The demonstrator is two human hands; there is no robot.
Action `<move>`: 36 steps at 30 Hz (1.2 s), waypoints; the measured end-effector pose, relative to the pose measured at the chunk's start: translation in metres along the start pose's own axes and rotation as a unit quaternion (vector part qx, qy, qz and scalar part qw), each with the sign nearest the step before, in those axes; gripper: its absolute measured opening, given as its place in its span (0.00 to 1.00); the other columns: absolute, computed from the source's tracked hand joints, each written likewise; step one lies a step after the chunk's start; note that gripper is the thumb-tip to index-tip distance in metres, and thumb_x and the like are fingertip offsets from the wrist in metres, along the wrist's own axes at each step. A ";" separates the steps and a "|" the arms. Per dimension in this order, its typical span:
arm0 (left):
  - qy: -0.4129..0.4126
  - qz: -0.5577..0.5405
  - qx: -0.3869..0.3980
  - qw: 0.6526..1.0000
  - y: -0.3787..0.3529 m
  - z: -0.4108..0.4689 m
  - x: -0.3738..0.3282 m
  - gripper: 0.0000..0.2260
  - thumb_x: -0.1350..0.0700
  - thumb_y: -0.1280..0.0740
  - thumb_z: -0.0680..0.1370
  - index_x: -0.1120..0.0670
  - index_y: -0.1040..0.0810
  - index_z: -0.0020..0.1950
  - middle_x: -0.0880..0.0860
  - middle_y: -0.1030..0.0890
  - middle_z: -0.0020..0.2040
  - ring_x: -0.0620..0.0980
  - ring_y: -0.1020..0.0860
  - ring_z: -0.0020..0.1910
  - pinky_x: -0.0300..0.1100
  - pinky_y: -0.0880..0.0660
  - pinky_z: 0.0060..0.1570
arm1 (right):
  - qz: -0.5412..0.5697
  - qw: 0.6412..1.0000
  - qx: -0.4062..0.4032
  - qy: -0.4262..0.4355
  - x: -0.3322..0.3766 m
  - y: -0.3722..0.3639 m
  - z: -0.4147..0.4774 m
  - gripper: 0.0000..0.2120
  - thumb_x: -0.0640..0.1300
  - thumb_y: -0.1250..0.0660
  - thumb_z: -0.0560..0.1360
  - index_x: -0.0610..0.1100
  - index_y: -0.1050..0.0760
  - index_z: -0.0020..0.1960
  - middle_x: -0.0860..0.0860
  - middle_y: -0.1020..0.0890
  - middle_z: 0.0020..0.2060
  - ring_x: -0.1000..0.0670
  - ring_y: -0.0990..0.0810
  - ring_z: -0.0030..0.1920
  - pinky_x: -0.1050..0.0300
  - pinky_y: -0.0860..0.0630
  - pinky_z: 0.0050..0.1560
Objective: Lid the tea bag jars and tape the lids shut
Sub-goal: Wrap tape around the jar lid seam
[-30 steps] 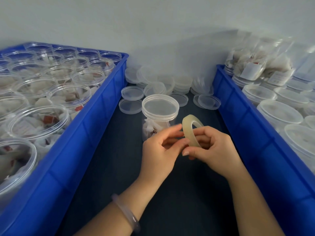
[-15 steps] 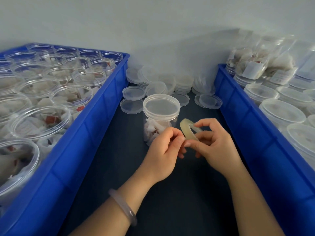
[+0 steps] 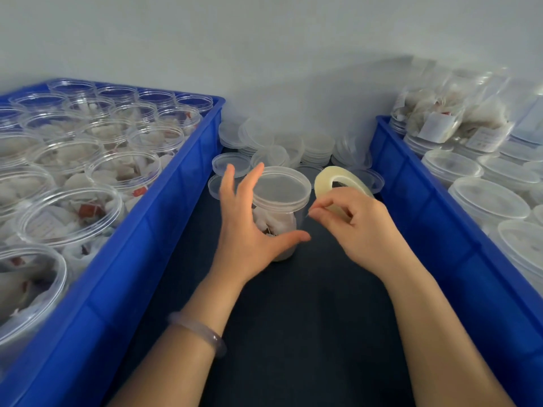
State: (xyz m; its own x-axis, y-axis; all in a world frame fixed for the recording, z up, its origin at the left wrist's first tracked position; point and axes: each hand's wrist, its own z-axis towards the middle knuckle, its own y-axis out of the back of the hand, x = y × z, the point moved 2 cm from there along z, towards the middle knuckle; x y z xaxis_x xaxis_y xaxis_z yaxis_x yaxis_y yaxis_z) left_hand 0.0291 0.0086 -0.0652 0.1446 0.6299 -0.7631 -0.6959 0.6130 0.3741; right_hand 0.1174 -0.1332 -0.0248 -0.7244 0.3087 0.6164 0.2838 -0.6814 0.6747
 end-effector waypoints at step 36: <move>-0.029 -0.262 0.017 0.964 0.008 0.004 0.010 0.14 0.50 0.35 0.71 0.53 0.31 0.53 0.39 0.22 0.46 0.42 0.22 0.45 0.39 0.24 0.43 | -0.031 0.988 0.116 -0.096 0.024 0.029 0.003 0.22 0.70 0.36 0.60 0.63 0.25 0.50 0.59 0.17 0.34 0.64 0.22 0.31 0.66 0.31 0.35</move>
State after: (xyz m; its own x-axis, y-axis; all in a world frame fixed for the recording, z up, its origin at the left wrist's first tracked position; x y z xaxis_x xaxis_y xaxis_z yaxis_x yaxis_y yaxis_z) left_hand 0.0276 0.0224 -0.0678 0.5105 0.2548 -0.8212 -0.4938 0.8688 -0.0374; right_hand 0.1099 -0.1436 0.0104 -0.6187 0.4800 0.6219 0.3948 -0.4945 0.7744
